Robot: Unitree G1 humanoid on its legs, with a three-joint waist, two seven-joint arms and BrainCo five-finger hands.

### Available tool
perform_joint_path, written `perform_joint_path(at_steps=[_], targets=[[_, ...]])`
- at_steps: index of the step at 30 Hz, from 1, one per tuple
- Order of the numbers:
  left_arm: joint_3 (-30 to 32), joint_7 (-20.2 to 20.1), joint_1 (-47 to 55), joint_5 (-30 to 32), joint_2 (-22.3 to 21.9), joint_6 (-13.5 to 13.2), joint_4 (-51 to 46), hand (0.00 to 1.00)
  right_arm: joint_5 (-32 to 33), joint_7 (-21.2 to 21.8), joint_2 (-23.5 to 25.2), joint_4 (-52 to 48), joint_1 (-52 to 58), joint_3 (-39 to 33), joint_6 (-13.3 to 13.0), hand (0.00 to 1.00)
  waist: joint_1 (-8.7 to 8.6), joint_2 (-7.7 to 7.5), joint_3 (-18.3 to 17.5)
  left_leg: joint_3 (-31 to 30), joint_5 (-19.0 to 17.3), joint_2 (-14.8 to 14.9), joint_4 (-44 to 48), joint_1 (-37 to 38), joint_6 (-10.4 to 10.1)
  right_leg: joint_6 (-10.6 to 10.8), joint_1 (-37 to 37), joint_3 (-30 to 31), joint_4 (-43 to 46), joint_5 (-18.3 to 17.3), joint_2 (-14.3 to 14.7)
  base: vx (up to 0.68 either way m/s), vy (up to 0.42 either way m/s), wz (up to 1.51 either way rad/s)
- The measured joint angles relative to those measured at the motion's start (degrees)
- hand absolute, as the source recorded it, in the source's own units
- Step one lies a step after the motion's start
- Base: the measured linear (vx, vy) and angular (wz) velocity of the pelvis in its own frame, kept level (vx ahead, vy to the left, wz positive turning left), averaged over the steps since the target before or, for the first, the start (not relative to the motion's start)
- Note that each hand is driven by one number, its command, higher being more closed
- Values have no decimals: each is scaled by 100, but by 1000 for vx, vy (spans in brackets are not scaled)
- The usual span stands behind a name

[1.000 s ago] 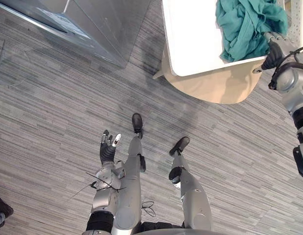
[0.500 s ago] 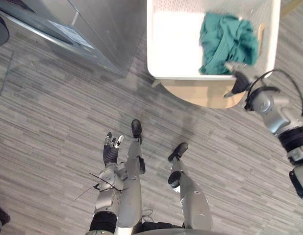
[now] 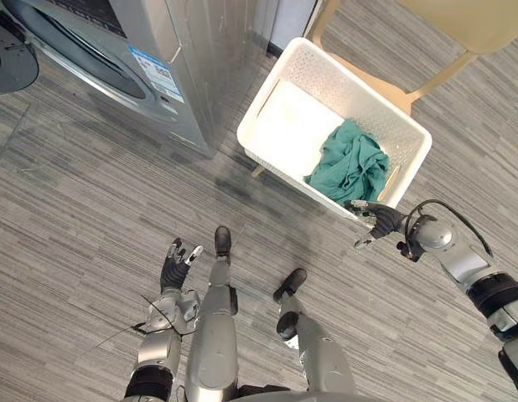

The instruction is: Pick up the laundry basket with both hands and put the clothes into the washing machine.

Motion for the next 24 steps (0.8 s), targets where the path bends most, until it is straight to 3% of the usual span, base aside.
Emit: perform_joint_path(at_steps=[5, 16, 24], targets=[[-57, 5, -46, 0, 118, 4, 204, 0, -94, -125, 0, 701, -615, 67, 42, 0, 6, -2, -1, 6, 67, -28, -5, -10, 90, 9, -3, -1, -25, 6, -17, 40, 17, 1], [-131, 21, -62, -4, 141, 1, 203, 0, -291, -540, 16, 1476, -1424, -90, 29, 0, 5, 0, 0, 38, 84, -38, -66, -39, 88, 9, -95, 57, -41, 7, -23, 34, 20, -3], [-168, 46, -63, -6, 74, -14, 203, 0, -784, -1243, 121, 2132, -2117, -375, -47, 0, 11, 22, 15, 105, 106, -35, -107, -29, 85, 13, -153, 130, -42, 15, -22, 23, 28, -5]])
